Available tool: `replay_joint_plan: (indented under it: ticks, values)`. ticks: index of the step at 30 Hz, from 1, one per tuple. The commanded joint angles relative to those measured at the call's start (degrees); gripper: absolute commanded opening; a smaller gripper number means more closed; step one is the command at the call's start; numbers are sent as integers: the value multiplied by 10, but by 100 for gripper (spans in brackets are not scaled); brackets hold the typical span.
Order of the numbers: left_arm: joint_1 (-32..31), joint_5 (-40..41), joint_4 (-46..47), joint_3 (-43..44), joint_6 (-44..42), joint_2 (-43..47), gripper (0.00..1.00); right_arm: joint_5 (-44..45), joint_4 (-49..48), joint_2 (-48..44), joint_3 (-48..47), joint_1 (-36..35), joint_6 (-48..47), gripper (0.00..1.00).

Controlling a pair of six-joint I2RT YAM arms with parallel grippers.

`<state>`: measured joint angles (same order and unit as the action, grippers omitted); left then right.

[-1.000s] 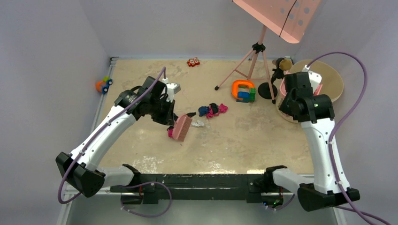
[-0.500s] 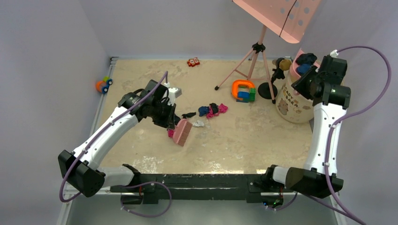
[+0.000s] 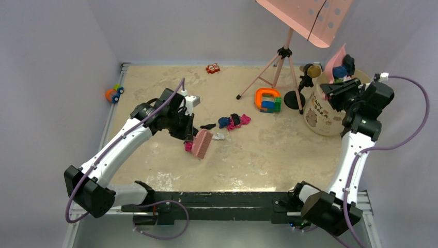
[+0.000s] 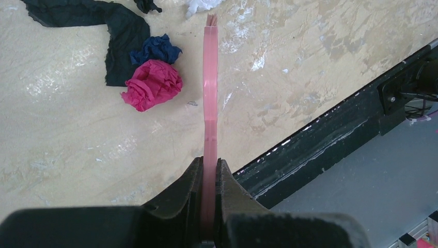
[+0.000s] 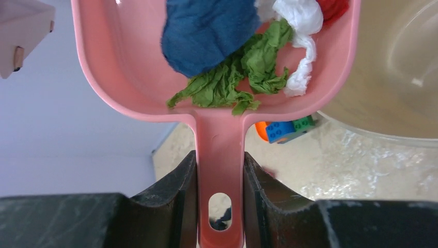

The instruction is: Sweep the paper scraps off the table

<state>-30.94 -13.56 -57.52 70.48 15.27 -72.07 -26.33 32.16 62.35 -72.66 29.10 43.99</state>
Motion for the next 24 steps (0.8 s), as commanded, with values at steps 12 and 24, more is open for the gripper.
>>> replay_joint_plan:
  ticks: [12, 24]
  values:
    - [-3, -13, 31, -6, -2, 12, 0, -71, -316, -92, 223, 39, 354, 0]
    - [-3, -11, 32, -7, 1, 7, 0, -48, -452, -98, 260, 41, 609, 0]
